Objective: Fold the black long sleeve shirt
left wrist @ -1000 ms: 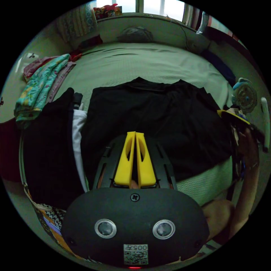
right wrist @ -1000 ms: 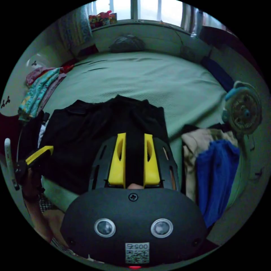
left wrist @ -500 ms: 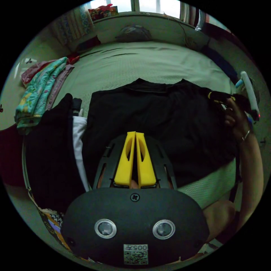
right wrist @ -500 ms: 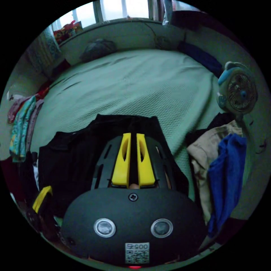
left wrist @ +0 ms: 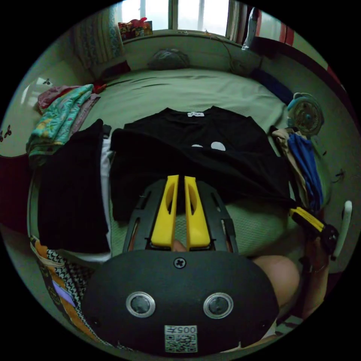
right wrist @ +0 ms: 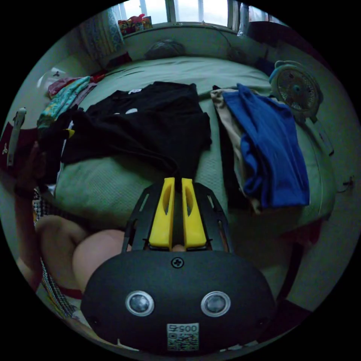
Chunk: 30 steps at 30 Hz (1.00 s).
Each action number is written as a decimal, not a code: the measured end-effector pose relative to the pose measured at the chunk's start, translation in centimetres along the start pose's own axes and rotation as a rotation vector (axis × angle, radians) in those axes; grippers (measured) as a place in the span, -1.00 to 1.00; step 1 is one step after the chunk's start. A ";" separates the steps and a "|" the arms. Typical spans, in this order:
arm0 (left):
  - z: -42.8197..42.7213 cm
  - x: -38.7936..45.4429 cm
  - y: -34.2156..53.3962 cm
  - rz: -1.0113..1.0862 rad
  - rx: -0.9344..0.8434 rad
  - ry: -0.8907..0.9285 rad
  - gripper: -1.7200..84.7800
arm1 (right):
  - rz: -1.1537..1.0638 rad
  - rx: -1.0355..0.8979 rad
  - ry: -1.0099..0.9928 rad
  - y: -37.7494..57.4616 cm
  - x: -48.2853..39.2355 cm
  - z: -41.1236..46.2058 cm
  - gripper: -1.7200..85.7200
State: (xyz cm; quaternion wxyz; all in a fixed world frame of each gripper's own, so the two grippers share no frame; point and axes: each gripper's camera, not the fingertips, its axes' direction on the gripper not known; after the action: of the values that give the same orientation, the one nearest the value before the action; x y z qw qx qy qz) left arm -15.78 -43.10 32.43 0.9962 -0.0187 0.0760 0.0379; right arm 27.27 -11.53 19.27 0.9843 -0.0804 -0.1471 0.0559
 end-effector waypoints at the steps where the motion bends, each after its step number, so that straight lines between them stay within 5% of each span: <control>1: -0.6 -0.4 1.2 -0.005 -0.014 -0.021 -0.85 | 0.012 -0.001 0.004 1.1 0.5 -0.4 -0.97; 12: -4.0 -6.2 7.6 -0.113 0.048 -0.033 -0.77 | 0.093 -0.042 0.073 5.9 3.0 0.1 -0.97; 21: -2.7 -7.8 7.3 0.042 0.070 -0.072 -0.66 | 0.099 -0.078 0.021 7.8 4.3 -0.3 -0.98; 30: -2.3 -7.1 9.5 0.125 -0.037 -0.150 -0.82 | 0.094 -0.084 0.034 9.5 4.5 -1.1 -0.98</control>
State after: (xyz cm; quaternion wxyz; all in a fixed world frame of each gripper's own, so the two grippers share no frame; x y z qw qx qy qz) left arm -23.86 -34.20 30.90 0.9943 -0.0294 0.0014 0.1029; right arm 31.03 -1.74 17.87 0.9786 -0.1296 -0.1288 0.0945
